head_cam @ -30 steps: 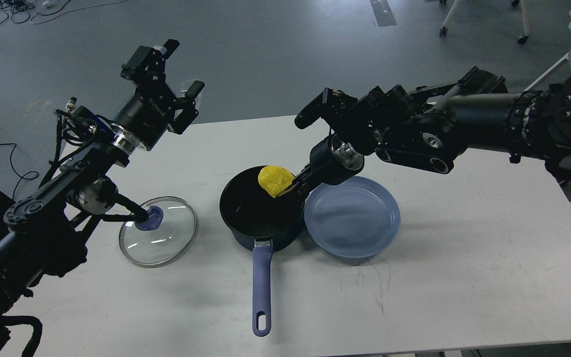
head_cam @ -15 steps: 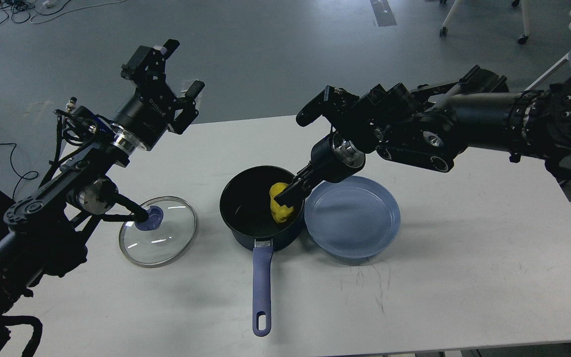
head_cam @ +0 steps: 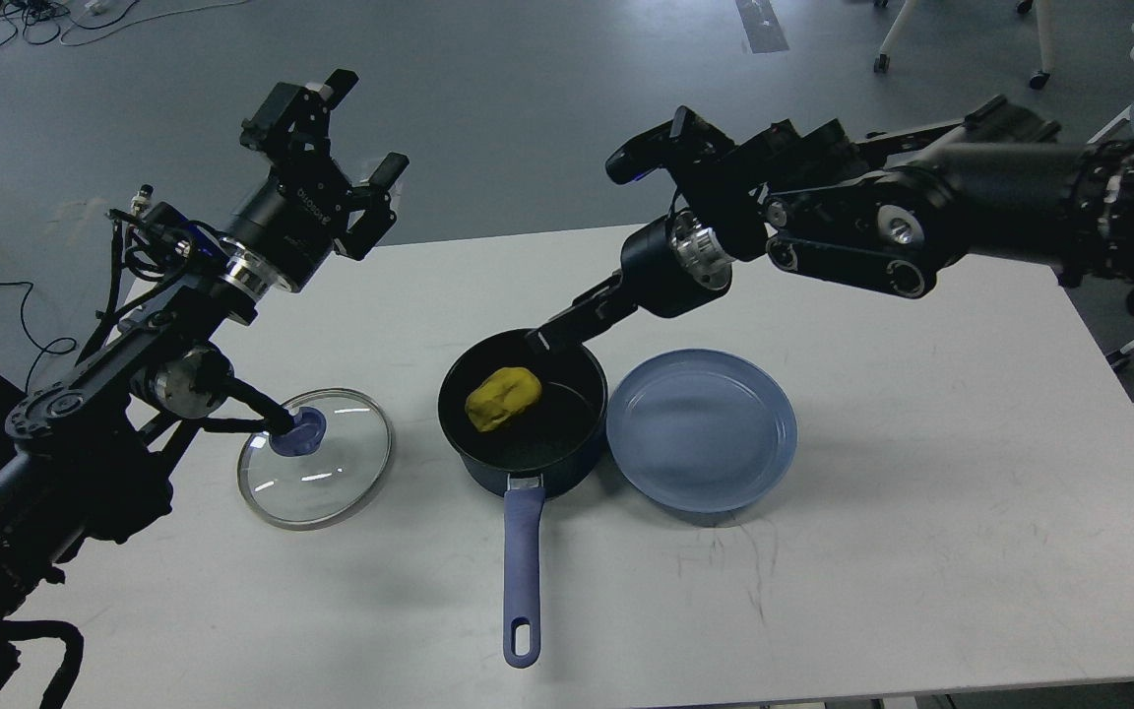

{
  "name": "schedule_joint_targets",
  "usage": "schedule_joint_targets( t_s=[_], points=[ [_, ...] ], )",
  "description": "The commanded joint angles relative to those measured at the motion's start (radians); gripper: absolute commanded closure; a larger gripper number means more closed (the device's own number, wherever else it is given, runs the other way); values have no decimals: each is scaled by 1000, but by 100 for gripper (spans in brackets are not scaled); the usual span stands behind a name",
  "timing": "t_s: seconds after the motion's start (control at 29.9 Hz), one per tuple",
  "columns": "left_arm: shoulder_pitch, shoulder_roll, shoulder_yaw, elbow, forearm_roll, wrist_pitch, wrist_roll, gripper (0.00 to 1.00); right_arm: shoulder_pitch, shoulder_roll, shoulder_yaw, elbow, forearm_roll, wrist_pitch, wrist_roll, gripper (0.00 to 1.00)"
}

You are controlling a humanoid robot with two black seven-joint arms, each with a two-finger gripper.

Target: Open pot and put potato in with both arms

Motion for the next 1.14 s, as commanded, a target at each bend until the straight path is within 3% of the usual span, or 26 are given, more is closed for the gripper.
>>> schedule_joint_targets(
  t_s=[0.0, 0.23, 0.4, 0.57, 0.74, 1.11],
  points=[
    [-13, -1, 3, 0, 2, -9, 0, 2, -26, -142, 70, 34, 98, -1, 0, 4],
    [-25, -7, 15, 0, 14, -12, 0, 2, -150, -317, 215, 46, 250, -1, 0, 2],
    [-36, -7, 17, -29, 14, -16, 1, 2, -348, -410, 422, 40, 430, -8, 0, 2],
    [-33, -13, 17, -34, 14, -17, 2, 2, -565, -412, 671, 27, 583, -16, 0, 2],
    [-19, -28, 20, -34, 15, -17, 2, 2, -682, -397, 807, 27, 626, -17, 0, 2],
    [41, -61, 20, -32, 58, -16, 11, 2, -816, -381, 873, 27, 681, -16, 0, 1]
  ],
)
